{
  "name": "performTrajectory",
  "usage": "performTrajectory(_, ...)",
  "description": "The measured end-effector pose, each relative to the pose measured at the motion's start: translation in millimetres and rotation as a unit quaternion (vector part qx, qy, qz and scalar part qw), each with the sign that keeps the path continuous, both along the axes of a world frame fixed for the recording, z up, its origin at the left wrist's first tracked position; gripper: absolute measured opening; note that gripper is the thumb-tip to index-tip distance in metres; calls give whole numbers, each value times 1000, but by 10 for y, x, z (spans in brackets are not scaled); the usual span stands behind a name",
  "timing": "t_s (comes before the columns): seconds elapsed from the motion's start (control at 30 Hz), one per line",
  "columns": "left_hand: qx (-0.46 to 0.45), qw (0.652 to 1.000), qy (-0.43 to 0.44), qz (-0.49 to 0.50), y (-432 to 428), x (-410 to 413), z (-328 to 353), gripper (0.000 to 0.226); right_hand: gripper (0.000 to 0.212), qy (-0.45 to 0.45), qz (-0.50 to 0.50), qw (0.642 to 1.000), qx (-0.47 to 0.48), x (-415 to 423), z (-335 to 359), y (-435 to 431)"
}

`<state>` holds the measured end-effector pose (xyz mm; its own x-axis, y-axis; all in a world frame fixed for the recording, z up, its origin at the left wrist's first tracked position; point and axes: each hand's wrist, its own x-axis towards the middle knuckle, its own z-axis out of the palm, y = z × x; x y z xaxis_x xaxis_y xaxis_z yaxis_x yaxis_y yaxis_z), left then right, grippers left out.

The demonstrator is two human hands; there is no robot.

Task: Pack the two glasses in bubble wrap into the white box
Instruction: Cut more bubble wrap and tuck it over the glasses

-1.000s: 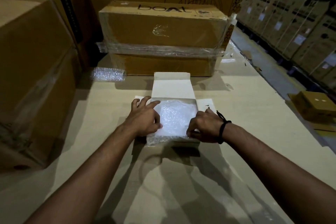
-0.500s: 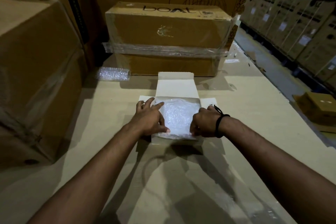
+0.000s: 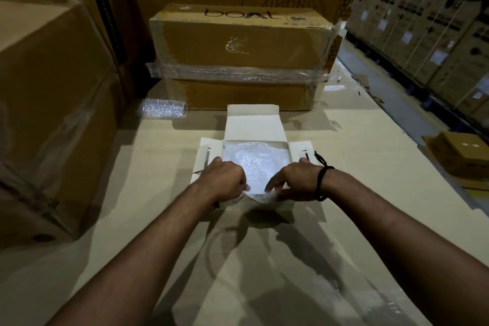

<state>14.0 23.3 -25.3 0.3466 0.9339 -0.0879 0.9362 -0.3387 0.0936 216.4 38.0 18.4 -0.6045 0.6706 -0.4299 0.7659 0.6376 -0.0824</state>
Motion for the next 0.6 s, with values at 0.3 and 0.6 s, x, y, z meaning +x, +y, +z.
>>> performTrajectory(0.3, -103, 987, -121, 13, 66, -261, 117, 7, 36, 4, 7, 996, 91, -65, -160, 52)
performTrajectory(0.6, -140, 980, -137, 21, 118, -281, 76, 6, 19, 72, -16, 997, 39, 144, -195, 68)
